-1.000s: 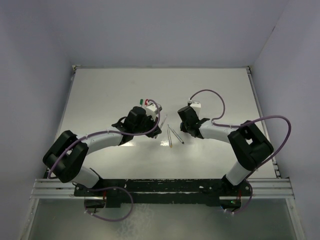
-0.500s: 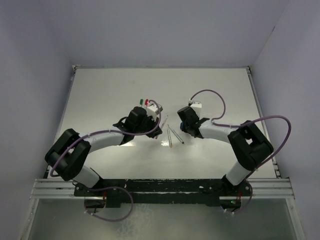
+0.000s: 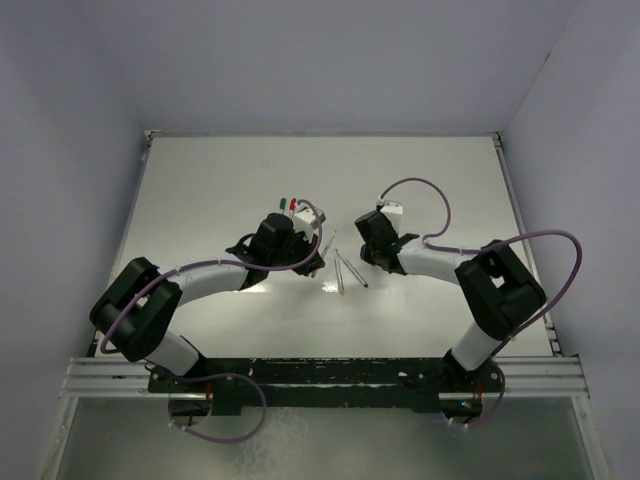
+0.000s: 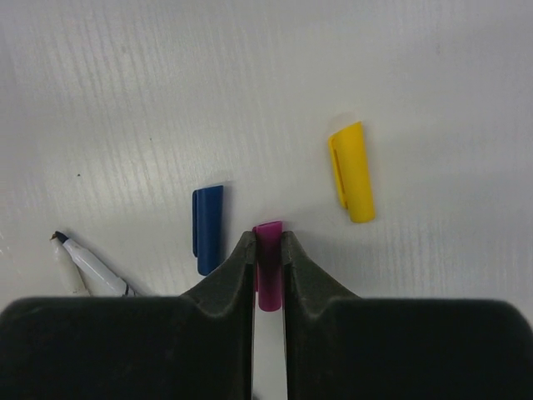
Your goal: Insert the pens into the pen caps
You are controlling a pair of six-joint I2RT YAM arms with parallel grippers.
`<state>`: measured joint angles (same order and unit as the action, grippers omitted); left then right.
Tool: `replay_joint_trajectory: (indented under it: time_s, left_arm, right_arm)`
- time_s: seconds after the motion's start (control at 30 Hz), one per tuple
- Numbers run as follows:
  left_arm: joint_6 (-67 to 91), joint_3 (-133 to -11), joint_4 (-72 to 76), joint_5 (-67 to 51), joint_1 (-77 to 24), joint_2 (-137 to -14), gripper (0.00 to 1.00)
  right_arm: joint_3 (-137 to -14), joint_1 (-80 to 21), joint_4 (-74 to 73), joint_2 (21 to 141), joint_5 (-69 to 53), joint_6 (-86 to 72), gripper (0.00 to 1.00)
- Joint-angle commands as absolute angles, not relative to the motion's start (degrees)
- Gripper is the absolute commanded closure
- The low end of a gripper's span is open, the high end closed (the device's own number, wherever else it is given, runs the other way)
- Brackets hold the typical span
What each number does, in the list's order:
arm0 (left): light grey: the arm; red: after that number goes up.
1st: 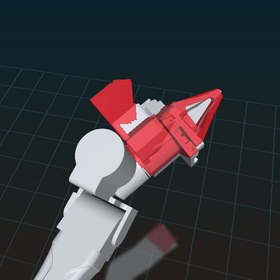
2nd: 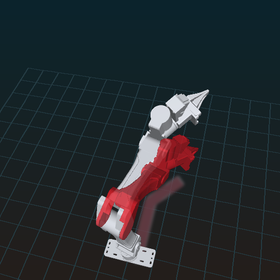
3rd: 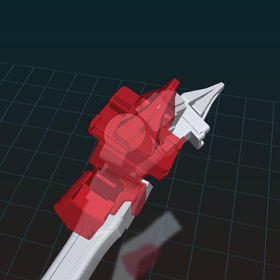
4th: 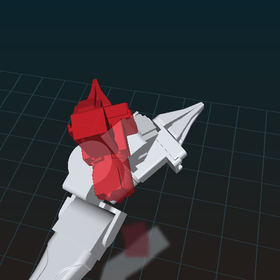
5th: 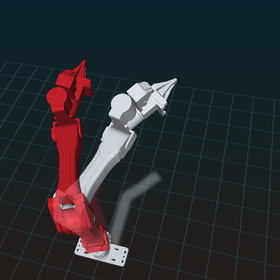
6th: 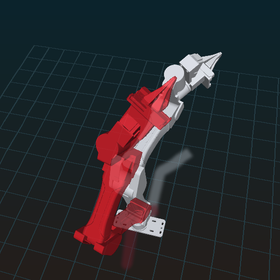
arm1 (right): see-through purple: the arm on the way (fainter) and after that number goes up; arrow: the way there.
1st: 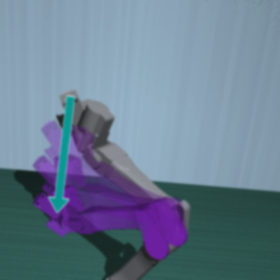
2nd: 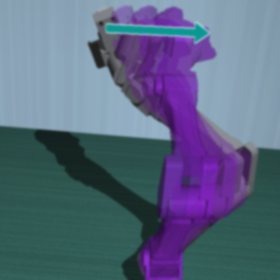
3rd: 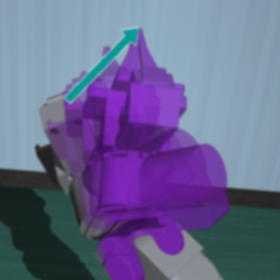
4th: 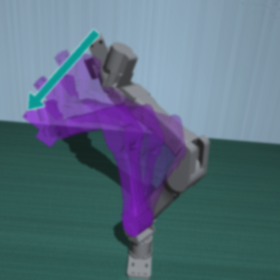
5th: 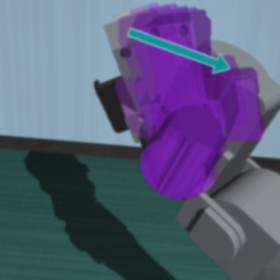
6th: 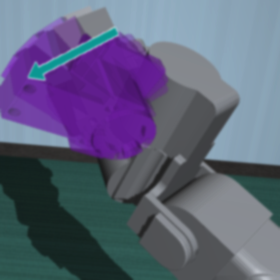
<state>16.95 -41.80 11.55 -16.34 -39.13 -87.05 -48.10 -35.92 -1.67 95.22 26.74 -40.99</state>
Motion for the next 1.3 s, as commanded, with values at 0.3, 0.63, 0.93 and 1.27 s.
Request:
replay_joint_trajectory:
  time_s: [0.3, 0.63, 0.93, 1.27]
  left_arm:
    - [17.3, -43.7, 15.0, -17.8, -39.2, -86.5, 1.0]
    - [23.8, -43.9, 25.9, -26.0, -39.1, -86.3, 1.0]
    - [28.5, -45.9, 31.1, -31.3, -39.2, -87.9, 1.0]
    - [30.1, -45.5, 33.4, -32.6, -39.3, -87.7, 1.0]
  right_arm:
    - [-48.4, -35.8, 5.7, 79.0, 31.9, -34.0, 1.0]
    - [-30.9, -35.8, 47.9, 67.2, 25.6, -29.3, 1.0]
    - [-27.1, -35.8, 64.3, 68.5, 18.5, -32.0, 1.0]
    - [-23.9, -35.8, 71.5, 68.2, 16.1, -35.1, 1.0]
